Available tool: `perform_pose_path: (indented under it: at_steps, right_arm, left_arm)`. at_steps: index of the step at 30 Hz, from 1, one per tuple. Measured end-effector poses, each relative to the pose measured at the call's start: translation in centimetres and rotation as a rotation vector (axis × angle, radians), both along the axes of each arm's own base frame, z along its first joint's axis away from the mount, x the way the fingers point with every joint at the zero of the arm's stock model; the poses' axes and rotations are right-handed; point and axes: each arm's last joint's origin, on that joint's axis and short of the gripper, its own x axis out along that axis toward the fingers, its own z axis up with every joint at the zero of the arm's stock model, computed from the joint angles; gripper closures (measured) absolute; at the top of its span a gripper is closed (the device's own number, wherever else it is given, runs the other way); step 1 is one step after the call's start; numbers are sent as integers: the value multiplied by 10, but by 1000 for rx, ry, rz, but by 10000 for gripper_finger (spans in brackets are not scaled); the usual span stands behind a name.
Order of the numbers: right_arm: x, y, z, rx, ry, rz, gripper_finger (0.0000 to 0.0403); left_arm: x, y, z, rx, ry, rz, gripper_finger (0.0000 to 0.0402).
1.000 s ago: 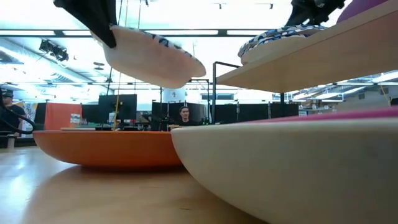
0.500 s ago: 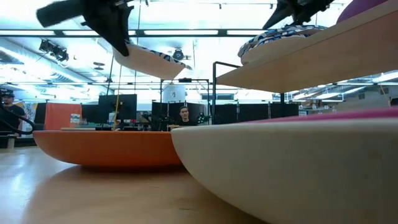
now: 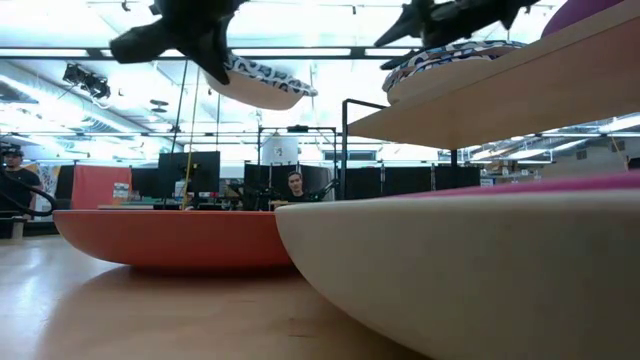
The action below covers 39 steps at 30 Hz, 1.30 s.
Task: Place and stack plates onto a shelf
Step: Stack the white bowl on top of the white bowls on the shelf
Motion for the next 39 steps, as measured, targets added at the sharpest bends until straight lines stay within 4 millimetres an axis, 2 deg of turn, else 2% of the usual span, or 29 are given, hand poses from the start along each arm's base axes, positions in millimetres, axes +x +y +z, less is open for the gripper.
perform_pose_path:
  at_steps: [7,18,32,39]
  right_arm:
    - [22,-11,-13,-8,-28,17,211]
    - [52,-27,-38,-12,-36,21,211]
    - [61,-26,-44,-15,-49,63,213]
    - [61,-26,-44,-17,-49,64,242]
  left_arm:
    - [8,15,2,50,-48,47,390]
    - [29,32,5,68,-77,1,390]
    - [43,48,8,21,-124,-8,390]
    - [47,47,10,20,-133,-39,390]
